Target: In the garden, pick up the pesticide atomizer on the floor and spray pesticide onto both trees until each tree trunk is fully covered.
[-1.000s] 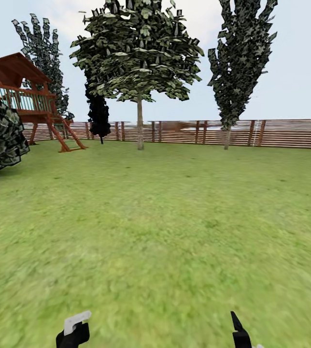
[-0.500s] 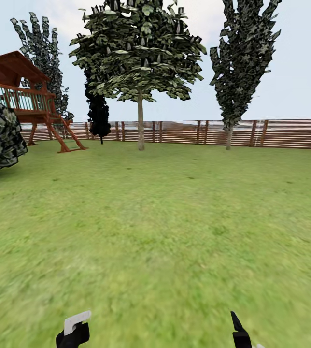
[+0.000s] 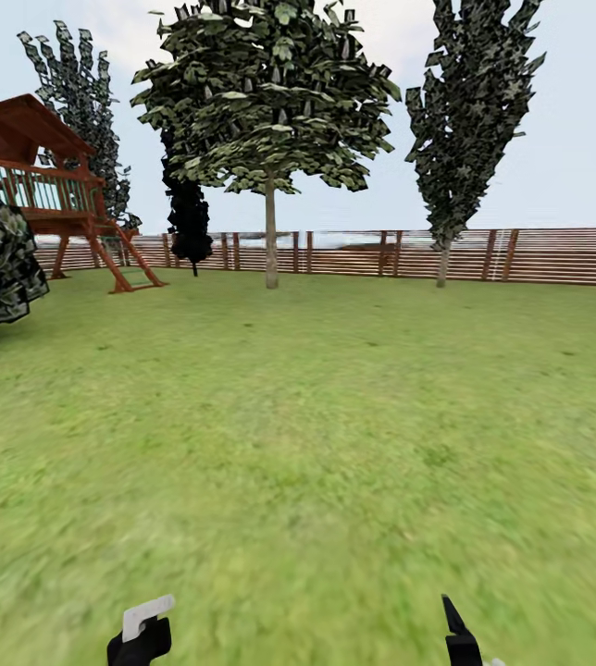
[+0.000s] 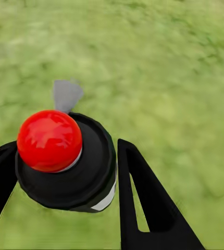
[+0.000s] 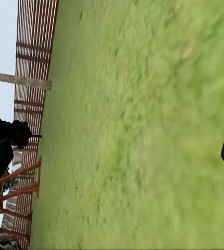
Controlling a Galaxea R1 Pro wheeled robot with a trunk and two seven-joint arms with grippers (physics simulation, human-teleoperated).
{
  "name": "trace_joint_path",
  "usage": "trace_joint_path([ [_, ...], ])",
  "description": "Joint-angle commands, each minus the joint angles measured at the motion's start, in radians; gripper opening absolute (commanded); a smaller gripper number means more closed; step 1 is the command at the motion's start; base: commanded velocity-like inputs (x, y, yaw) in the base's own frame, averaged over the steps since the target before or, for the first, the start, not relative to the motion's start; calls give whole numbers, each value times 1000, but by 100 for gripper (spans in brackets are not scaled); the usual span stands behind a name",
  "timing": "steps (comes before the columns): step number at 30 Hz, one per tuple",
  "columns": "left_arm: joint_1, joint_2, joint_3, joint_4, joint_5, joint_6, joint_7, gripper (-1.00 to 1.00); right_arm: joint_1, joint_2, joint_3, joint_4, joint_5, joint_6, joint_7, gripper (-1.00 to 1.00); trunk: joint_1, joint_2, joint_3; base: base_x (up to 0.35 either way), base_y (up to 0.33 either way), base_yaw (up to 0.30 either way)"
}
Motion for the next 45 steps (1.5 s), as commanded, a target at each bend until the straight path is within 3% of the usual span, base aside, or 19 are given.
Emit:
trace_joint_path([
  [1, 0, 0, 0, 0, 0, 0, 0, -100, 0, 0, 0, 0, 0, 0, 0, 100, 0, 0, 0, 323, 118, 0],
  [45, 0, 0, 0, 0, 0, 0, 0, -100, 0, 0, 0, 0, 0, 0, 0, 100, 0, 0, 0, 323, 118, 0],
])
